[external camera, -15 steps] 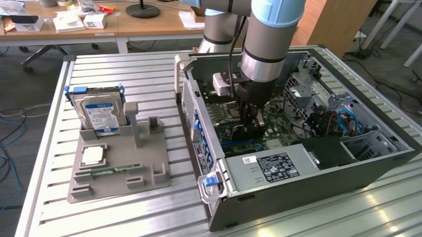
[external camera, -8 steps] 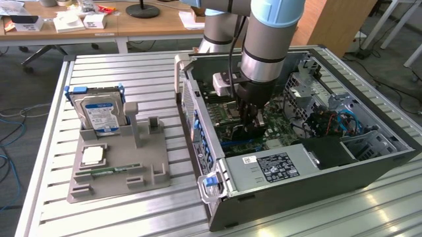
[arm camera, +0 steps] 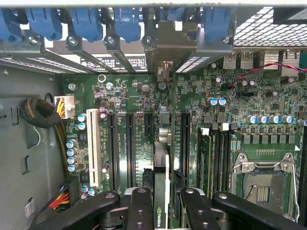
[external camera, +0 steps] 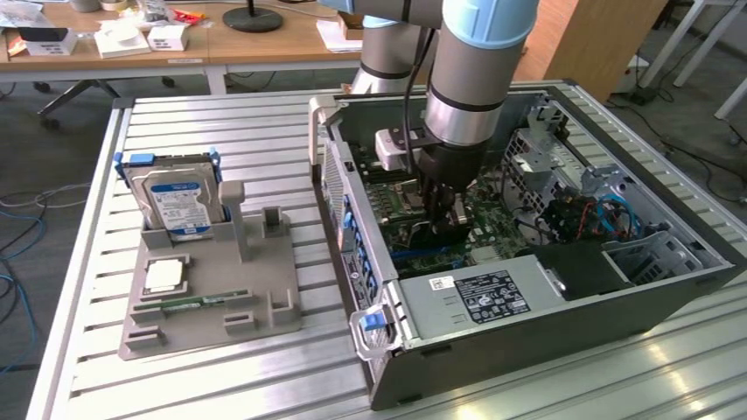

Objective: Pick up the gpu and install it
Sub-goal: 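Insert the gpu into the slot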

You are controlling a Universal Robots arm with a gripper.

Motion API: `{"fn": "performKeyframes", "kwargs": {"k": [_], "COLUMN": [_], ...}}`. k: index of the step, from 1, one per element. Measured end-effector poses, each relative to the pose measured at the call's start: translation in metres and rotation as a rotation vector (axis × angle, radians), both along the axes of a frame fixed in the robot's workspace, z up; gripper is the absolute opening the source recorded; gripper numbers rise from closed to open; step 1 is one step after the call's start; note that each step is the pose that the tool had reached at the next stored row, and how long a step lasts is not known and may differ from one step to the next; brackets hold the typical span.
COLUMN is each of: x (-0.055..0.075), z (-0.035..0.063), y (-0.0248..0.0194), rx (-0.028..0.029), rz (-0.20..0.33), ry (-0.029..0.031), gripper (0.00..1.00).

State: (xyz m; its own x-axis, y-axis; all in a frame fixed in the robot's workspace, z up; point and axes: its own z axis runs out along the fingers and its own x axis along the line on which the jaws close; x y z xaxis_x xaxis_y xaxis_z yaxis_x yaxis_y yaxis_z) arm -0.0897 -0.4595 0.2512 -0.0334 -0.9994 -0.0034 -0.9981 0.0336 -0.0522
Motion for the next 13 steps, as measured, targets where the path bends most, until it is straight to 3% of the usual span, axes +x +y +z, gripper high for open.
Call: {"fn": "performKeyframes", "kwargs": {"k": [9, 13], "x": [-0.0001, -0.0001], "z": [0.0003, 0.0022], "y": [0.0000, 0.0000], "rx": [0.0005, 0.0091], "rz": [0.000, 0.000], "ry": [0.0000, -0.0003], "gripper": [0.26, 0.26]}}
